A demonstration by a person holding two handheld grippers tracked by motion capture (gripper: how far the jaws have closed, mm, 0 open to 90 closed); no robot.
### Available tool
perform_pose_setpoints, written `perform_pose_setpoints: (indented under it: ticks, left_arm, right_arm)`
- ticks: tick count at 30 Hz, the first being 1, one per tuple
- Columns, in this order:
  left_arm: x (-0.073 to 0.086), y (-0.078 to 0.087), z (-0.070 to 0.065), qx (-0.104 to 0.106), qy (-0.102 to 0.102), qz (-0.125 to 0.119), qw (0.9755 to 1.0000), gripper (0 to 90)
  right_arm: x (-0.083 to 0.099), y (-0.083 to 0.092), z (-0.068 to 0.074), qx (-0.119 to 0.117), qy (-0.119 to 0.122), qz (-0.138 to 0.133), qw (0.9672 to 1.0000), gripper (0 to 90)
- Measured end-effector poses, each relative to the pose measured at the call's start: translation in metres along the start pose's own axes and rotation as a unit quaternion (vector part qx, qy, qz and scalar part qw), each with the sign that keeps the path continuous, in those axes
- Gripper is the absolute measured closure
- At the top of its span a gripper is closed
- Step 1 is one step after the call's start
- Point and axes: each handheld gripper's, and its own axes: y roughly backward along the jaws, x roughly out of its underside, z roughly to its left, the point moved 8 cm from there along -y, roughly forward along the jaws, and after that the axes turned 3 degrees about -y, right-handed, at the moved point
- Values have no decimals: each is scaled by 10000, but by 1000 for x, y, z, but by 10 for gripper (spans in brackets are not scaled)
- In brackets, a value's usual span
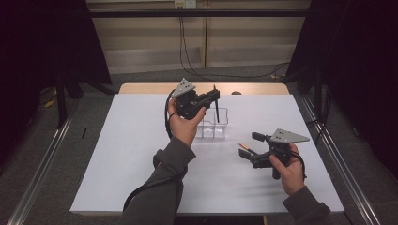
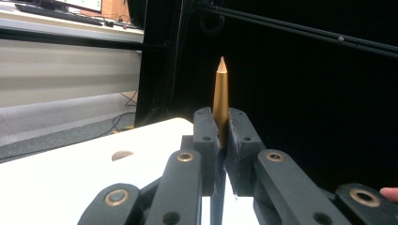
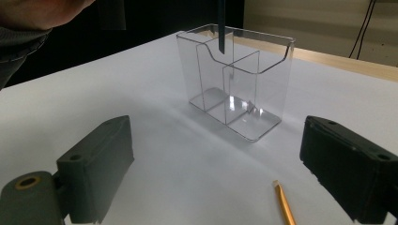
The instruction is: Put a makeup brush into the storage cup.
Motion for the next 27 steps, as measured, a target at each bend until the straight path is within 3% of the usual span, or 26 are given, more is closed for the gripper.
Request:
perform_pose_setpoints:
  ticks: [9, 16, 19, 26, 27]
  left_arm:
    - [0, -5, 3, -36, -150, 74, 9999, 837]
    - [1, -9, 4, -97, -182, 89, 9997, 837]
    - [2, -11, 4, -116, -90, 45, 9999, 837]
    - [7, -11, 8, -244, -239, 182, 9993, 837]
    - [7, -12, 7, -176, -179, 132, 9996, 837]
  right_arm:
    - [0, 1, 0, -28, 26, 8, 10000, 93]
    - [0, 1, 0, -31, 26, 18, 10000, 93]
    - [0, 1, 0, -39, 17, 3, 10000, 93]
    - [0, 1, -1, -22, 9, -11, 10000, 93]
    - [0, 1, -1, -25, 10, -11, 10000, 93]
